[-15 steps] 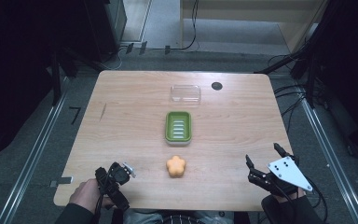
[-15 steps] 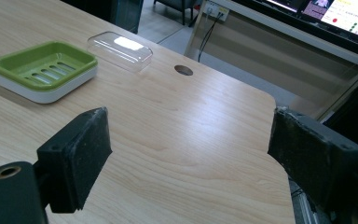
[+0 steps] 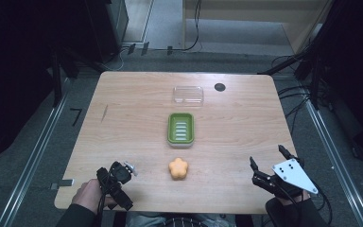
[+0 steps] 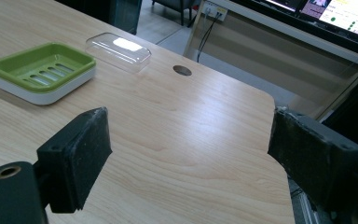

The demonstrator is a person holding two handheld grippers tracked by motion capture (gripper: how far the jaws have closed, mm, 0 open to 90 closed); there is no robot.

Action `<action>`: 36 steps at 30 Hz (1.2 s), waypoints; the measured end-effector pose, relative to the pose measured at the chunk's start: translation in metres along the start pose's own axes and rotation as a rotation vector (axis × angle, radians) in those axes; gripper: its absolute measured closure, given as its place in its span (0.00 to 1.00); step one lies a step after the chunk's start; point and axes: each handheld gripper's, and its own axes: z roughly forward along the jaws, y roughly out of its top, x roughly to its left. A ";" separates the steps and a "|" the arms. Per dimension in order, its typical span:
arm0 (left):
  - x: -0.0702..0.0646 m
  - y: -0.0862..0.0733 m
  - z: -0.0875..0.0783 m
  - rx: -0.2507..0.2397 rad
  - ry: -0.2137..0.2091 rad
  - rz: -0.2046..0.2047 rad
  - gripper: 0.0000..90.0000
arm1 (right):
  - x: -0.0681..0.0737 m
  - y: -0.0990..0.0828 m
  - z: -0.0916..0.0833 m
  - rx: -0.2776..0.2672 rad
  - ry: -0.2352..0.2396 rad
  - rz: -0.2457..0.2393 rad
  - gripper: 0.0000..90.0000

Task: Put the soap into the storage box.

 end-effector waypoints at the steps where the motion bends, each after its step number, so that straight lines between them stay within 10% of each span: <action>1: 0.000 0.000 0.000 -0.007 0.006 -0.003 0.00 | 0.000 0.000 0.000 0.000 0.000 0.000 0.15; 36: -0.013 0.047 -0.006 -0.101 -0.014 0.125 0.00 | 0.004 0.003 0.005 0.006 0.022 -0.014 0.15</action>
